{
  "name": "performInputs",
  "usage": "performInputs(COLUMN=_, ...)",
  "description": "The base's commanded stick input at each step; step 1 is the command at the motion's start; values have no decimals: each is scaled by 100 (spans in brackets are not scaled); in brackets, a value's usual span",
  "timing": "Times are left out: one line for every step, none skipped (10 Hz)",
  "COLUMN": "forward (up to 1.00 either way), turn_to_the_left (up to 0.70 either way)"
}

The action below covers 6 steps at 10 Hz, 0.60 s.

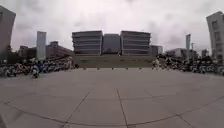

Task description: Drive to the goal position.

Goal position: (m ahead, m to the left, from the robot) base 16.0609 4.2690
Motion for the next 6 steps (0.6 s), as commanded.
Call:
performInputs(forward=45, turn_to_the_left=0)
performInputs(forward=45, turn_to_the_left=0)
performInputs(forward=45, turn_to_the_left=0)
performInputs(forward=45, turn_to_the_left=0)
performInputs(forward=45, turn_to_the_left=0)
performInputs(forward=45, turn_to_the_left=0)
